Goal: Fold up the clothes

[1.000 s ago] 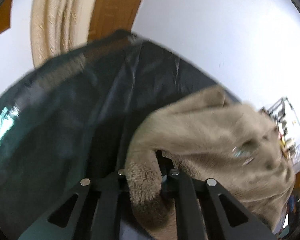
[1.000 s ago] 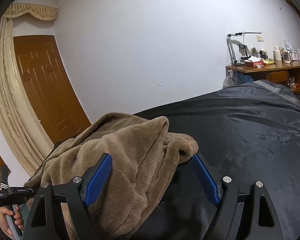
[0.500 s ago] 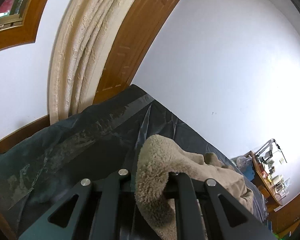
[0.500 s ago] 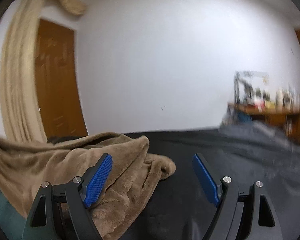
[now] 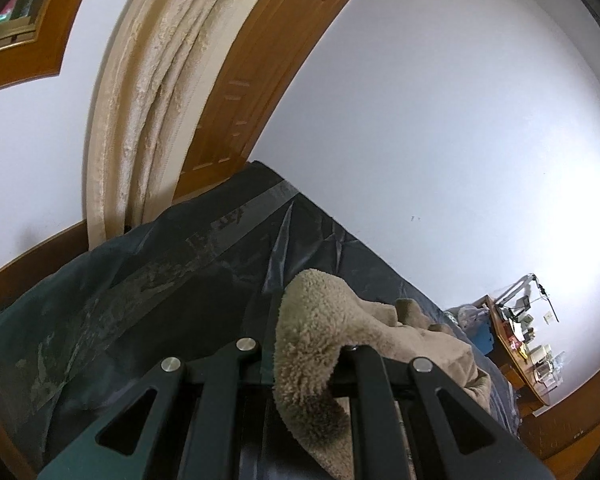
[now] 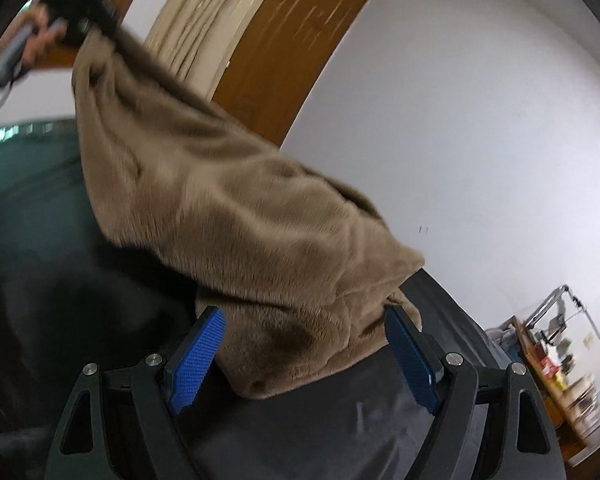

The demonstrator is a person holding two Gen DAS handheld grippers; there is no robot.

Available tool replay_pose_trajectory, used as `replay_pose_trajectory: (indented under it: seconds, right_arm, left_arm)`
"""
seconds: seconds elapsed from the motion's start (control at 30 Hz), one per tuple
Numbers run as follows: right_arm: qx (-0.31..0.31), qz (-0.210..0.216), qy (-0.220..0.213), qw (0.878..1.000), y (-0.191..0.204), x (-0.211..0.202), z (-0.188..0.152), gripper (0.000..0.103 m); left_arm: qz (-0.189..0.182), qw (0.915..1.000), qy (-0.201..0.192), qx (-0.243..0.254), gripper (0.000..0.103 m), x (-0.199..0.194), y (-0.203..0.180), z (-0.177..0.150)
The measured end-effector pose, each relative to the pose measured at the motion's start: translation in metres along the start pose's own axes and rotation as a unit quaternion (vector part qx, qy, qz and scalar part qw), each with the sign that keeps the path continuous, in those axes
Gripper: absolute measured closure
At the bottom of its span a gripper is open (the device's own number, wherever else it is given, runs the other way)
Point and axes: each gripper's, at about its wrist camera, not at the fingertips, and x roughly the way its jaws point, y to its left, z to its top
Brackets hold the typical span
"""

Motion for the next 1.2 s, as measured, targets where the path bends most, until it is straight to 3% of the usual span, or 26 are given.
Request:
replay_pose_trajectory:
  seconds: [0.27, 0.4, 0.47, 0.5, 0.53, 0.63, 0.77, 0.93, 1.2]
  right_arm:
    - [-0.052, -0.055, -0.021, 0.997, 0.017, 0.037, 0.020, 0.019]
    - [-0.010, -0.030, -0.025, 0.999, 0.011, 0.054, 0.032, 0.022]
    - [0.013, -0.016, -0.026, 0.999, 0.008, 0.058, 0.037, 0.048]
    - [0.026, -0.011, -0.028, 0.999, 0.006, 0.059, 0.039, 0.066]
    - [0.044, -0.008, -0.033, 0.998, 0.002, 0.058, 0.040, 0.077]
    - [0.112, -0.010, -0.058, 0.992, -0.017, 0.046, 0.045, 0.086]
    - [0.178, -0.067, -0.113, 0.975, -0.051, 0.013, 0.051, 0.089]
    - [0.205, -0.170, -0.204, 0.942, -0.086, -0.044, 0.064, 0.089]
    - [0.211, -0.298, -0.336, 0.868, -0.089, -0.158, 0.097, 0.090]
  left_arm:
    - [-0.009, 0.9999, -0.006, 0.006, 0.091, -0.011, -0.004, 0.009]
    - [-0.005, 0.9999, -0.006, 0.006, 0.091, -0.013, -0.001, 0.010]
    - [-0.004, 1.0000, -0.005, 0.007, 0.091, -0.013, 0.001, 0.009]
    - [-0.003, 1.0000, -0.003, 0.007, 0.091, -0.013, 0.003, 0.009]
    - [-0.003, 1.0000, -0.002, 0.006, 0.091, -0.013, 0.003, 0.009]
    - [-0.005, 1.0000, -0.002, 0.006, 0.091, -0.015, 0.001, 0.008]
    - [-0.019, 0.9997, -0.008, 0.013, 0.091, -0.023, -0.008, 0.007]
    - [-0.074, 0.9964, -0.028, 0.030, 0.091, -0.049, -0.034, 0.005]
    - [-0.176, 0.9770, -0.094, 0.074, 0.091, -0.124, -0.083, -0.006]
